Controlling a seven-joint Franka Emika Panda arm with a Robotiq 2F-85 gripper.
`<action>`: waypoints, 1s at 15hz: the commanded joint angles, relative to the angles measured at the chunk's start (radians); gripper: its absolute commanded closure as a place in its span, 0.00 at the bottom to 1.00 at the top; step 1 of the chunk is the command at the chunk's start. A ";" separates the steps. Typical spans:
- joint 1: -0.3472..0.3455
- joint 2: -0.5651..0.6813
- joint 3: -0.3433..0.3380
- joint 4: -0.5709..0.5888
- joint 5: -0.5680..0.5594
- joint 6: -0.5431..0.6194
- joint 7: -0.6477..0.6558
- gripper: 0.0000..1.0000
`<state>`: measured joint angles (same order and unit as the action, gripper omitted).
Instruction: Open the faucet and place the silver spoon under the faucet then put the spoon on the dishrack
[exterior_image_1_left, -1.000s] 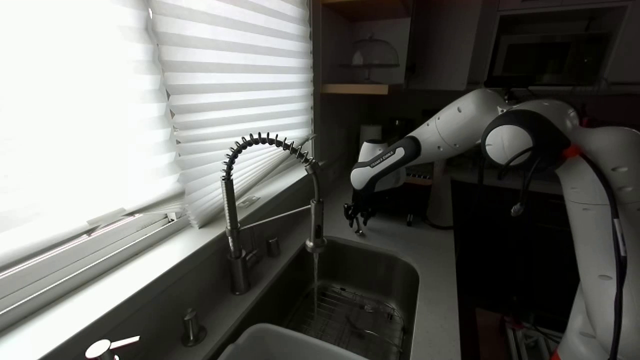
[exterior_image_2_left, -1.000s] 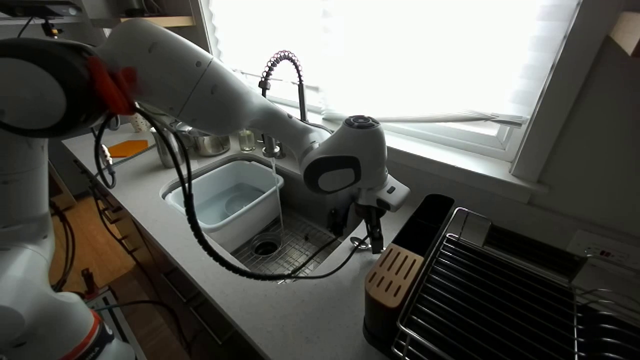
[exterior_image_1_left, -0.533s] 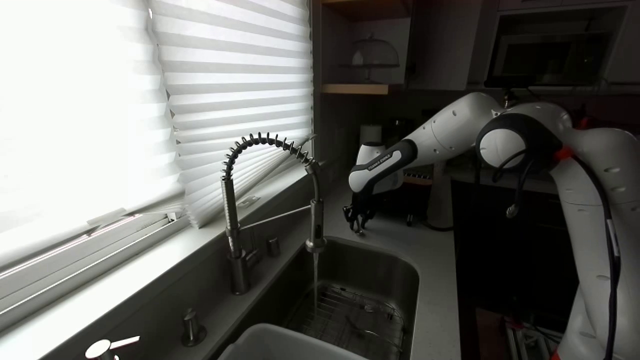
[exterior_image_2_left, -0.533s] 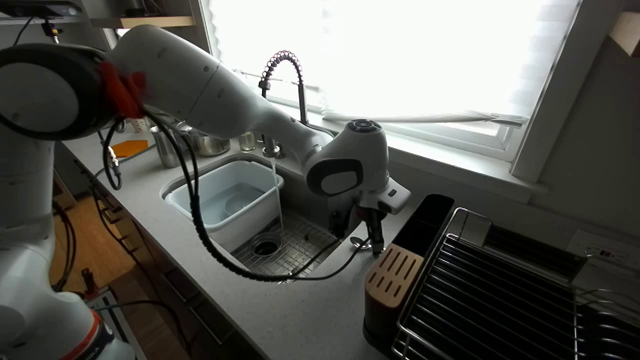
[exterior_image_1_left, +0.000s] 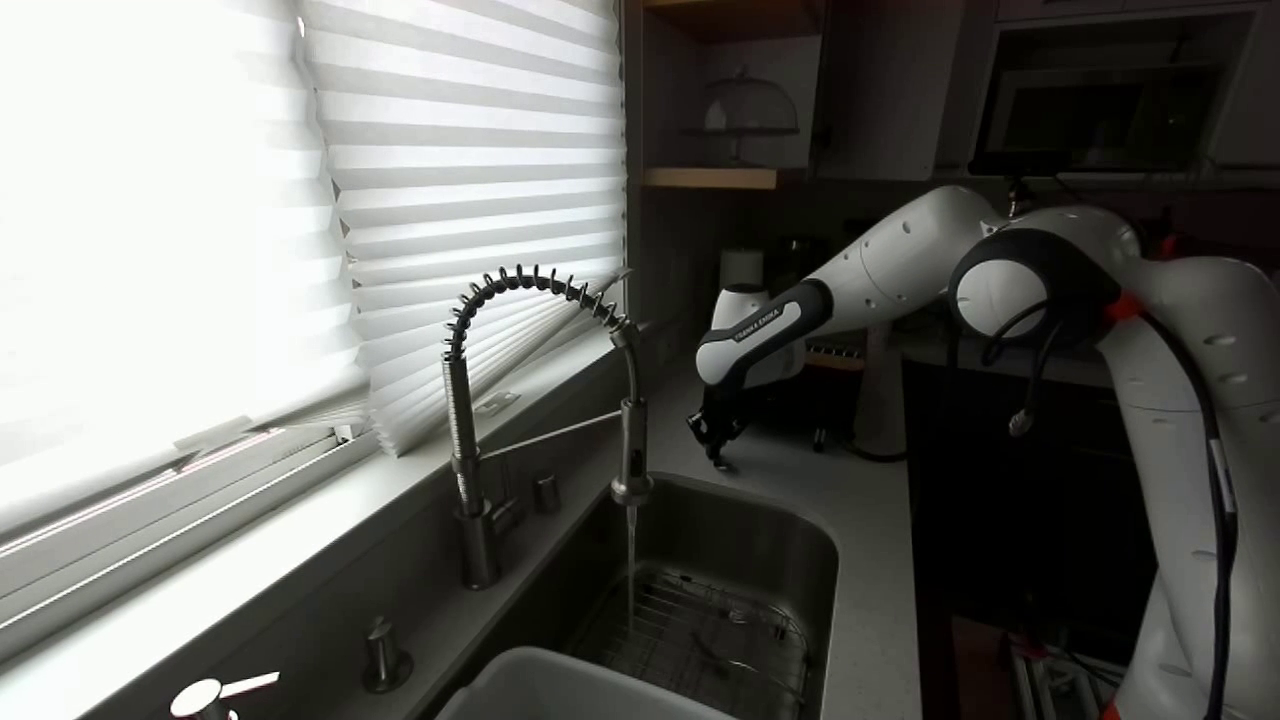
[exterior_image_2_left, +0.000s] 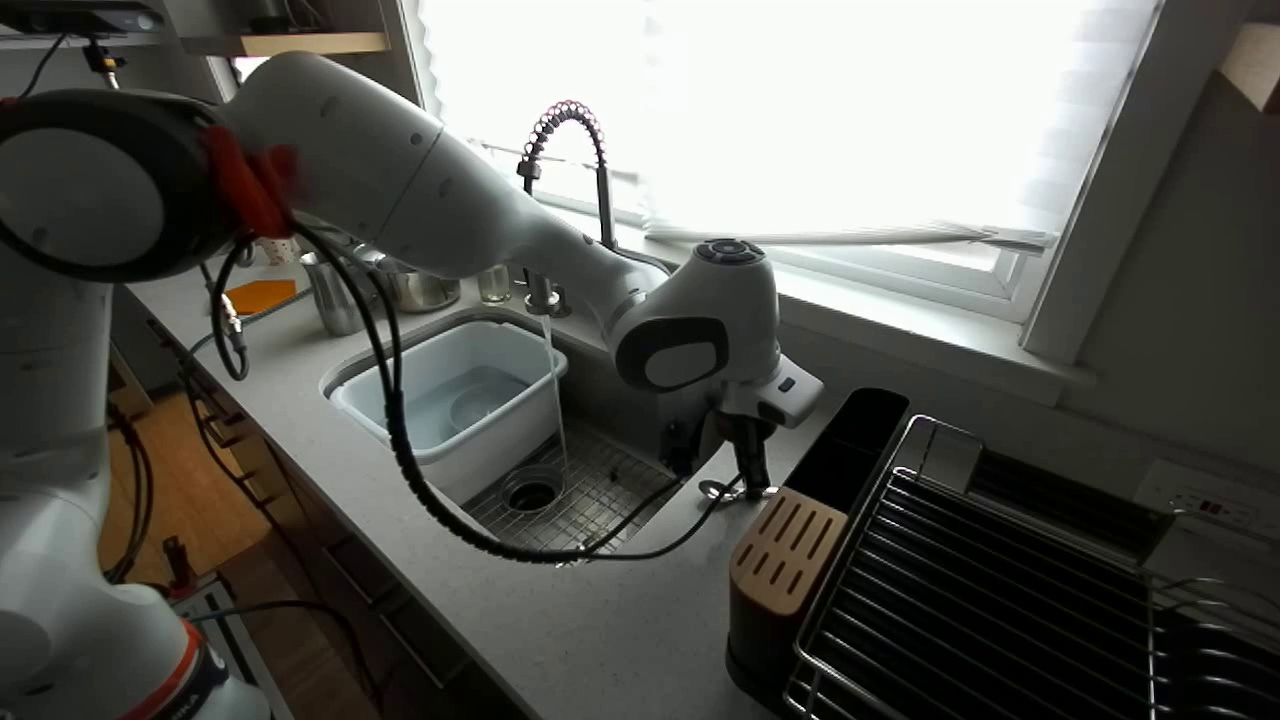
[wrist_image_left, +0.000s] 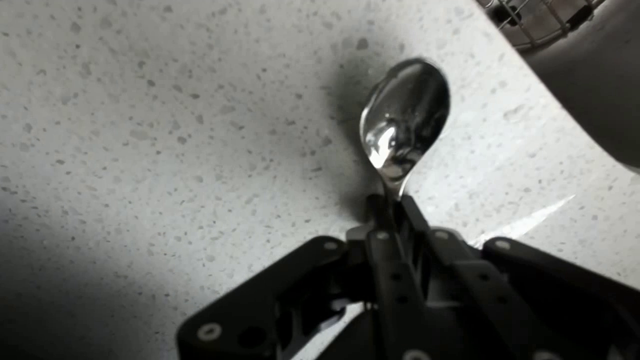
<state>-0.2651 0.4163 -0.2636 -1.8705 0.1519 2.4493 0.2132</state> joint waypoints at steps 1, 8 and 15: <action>0.001 0.005 0.007 0.016 -0.005 -0.028 0.016 0.98; 0.088 -0.111 0.036 -0.039 -0.020 -0.099 0.115 0.98; 0.135 -0.138 0.065 -0.026 -0.006 -0.148 0.180 0.92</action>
<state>-0.1217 0.2776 -0.2067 -1.8992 0.1490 2.3037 0.3923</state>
